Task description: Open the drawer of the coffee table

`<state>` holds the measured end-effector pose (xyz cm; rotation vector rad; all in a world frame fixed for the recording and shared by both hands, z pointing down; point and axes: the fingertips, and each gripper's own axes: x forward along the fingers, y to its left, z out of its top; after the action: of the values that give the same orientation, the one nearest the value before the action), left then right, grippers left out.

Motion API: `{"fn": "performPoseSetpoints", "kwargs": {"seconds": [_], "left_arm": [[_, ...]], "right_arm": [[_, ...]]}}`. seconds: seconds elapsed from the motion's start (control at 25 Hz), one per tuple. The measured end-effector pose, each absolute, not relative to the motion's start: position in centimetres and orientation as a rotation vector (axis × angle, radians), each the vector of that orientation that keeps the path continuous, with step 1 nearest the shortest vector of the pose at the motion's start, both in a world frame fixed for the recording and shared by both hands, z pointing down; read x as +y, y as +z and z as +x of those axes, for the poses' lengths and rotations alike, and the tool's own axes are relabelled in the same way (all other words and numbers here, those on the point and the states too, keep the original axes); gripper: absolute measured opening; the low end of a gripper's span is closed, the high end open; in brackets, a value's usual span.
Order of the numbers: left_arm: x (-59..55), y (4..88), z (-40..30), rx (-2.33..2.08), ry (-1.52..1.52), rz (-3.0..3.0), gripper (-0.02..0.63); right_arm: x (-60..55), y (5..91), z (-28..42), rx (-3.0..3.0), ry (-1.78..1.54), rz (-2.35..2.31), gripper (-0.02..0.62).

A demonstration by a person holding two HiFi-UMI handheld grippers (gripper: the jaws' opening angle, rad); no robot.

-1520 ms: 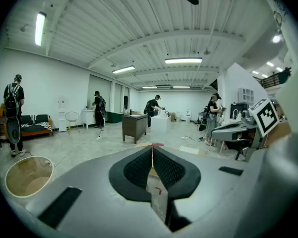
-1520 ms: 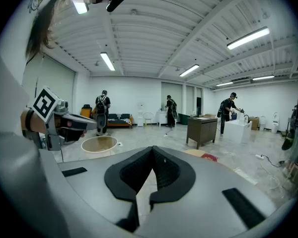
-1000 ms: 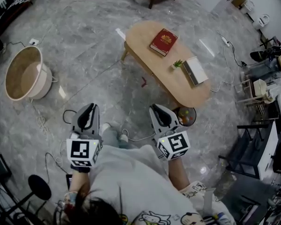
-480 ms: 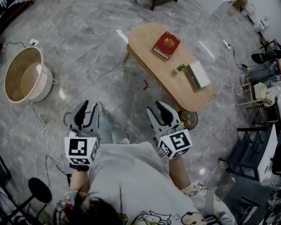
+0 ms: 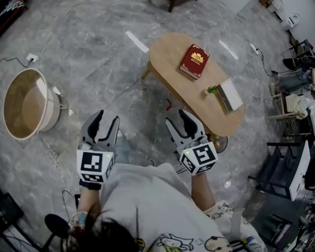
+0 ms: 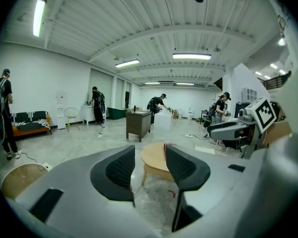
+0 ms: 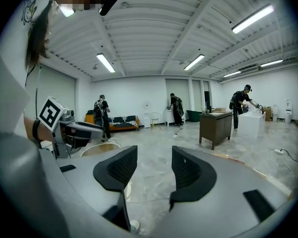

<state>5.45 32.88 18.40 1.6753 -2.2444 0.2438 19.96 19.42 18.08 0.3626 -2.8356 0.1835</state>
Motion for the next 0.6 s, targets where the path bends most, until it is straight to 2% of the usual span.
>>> {"fn": "performPoseSetpoints", "kwargs": {"seconds": [0.28, 0.6], "left_arm": [[29.3, 18.8, -3.2, -2.170, 0.270, 1.738, 0.206], [27.8, 19.7, -9.7, -2.093, 0.278, 1.795, 0.227]], "right_arm": [[16.4, 17.9, 12.5, -2.816, 0.207, 0.446, 0.225], [14.6, 18.3, 8.3, -2.775, 0.248, 0.599, 0.241]]}}
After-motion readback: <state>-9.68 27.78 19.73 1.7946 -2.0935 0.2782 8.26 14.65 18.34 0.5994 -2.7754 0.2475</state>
